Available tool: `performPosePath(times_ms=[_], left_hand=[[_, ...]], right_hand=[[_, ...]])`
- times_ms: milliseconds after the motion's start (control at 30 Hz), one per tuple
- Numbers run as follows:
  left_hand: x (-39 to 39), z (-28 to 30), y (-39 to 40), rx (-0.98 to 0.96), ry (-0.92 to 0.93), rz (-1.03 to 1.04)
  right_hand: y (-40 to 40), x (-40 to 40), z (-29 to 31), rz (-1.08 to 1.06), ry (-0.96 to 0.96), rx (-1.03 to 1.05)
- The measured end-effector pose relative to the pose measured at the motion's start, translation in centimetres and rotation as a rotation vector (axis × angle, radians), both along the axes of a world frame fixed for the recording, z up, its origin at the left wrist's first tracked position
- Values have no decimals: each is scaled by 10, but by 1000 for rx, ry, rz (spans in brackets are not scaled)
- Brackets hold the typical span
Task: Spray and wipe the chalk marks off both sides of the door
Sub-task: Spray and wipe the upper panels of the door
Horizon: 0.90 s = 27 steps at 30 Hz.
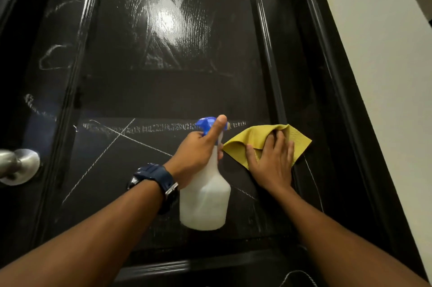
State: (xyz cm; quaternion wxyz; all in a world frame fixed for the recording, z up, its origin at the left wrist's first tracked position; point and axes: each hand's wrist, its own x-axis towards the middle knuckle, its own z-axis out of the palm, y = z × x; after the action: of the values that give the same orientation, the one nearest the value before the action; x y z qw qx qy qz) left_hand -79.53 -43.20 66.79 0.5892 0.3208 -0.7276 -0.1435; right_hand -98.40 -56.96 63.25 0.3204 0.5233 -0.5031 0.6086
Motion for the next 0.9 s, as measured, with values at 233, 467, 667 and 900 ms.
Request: performPosePath(times_ms=[233, 467, 667, 900], left_hand=[[3, 15, 2, 42, 56, -8], [7, 27, 2, 44, 19, 15], [-4, 30, -3, 30, -32, 82], [-1, 37, -7, 67, -90, 157]], right_hand=[[-1, 1, -1, -8, -3, -17], [-2, 2, -1, -29, -5, -29], [-2, 1, 0, -22, -8, -40], [-4, -1, -1, -12, -7, -39]])
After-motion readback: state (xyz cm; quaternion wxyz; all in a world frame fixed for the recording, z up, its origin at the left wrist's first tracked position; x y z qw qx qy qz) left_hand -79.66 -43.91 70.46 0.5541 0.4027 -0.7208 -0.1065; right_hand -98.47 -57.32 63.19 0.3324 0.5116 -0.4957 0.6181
